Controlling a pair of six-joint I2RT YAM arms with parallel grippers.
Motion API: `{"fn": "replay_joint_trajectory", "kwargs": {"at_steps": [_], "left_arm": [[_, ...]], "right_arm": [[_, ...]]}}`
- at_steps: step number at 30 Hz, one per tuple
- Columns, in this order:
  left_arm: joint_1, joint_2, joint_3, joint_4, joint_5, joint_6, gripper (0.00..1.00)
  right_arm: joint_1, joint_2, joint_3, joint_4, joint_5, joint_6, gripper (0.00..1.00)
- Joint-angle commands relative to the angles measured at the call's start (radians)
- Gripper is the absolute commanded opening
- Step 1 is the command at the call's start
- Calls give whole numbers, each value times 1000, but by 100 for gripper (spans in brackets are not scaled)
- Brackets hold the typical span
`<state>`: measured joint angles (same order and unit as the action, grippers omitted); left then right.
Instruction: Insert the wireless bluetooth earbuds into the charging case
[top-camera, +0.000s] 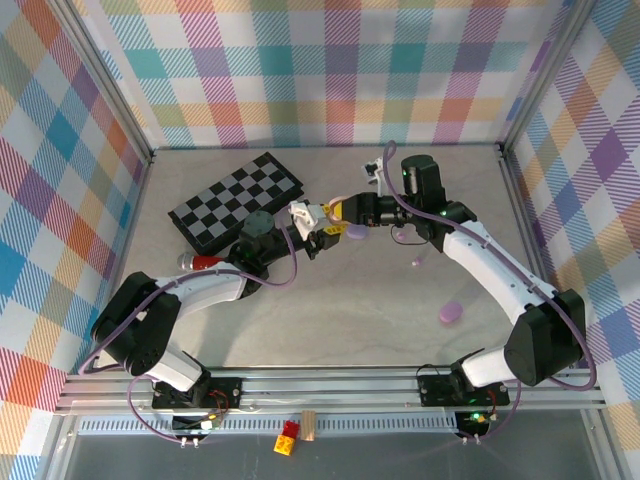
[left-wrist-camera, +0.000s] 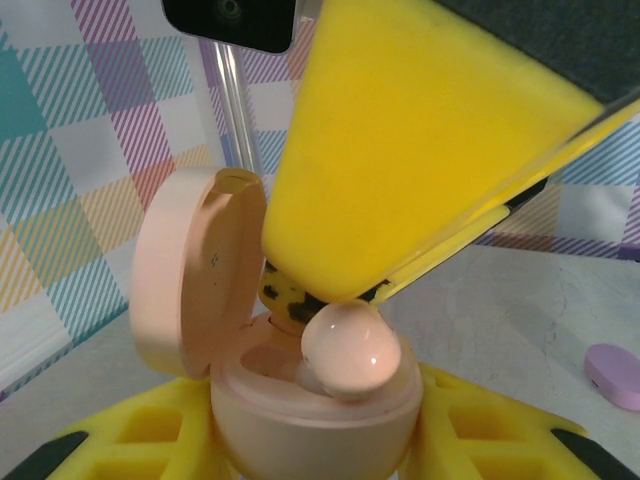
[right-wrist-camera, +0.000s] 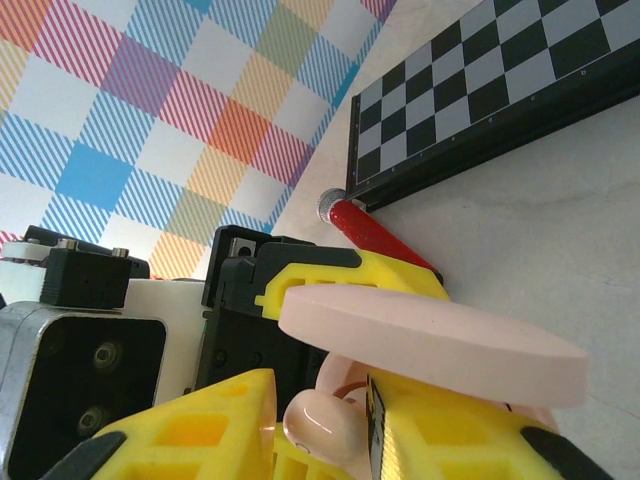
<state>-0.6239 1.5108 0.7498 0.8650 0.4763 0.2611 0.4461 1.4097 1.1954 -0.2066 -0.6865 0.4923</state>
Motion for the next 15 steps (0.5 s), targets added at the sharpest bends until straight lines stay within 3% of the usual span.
{"fn": "replay_joint_trajectory", "kwargs": {"at_steps": [1, 15], "left_arm": [[-14, -11, 33, 57, 14, -11, 37], [-14, -6, 37, 58, 26, -28, 37]], "right_arm": [[-5, -26, 16, -29, 44, -23, 30], [-4, -44, 14, -30, 39, -35, 37]]}}
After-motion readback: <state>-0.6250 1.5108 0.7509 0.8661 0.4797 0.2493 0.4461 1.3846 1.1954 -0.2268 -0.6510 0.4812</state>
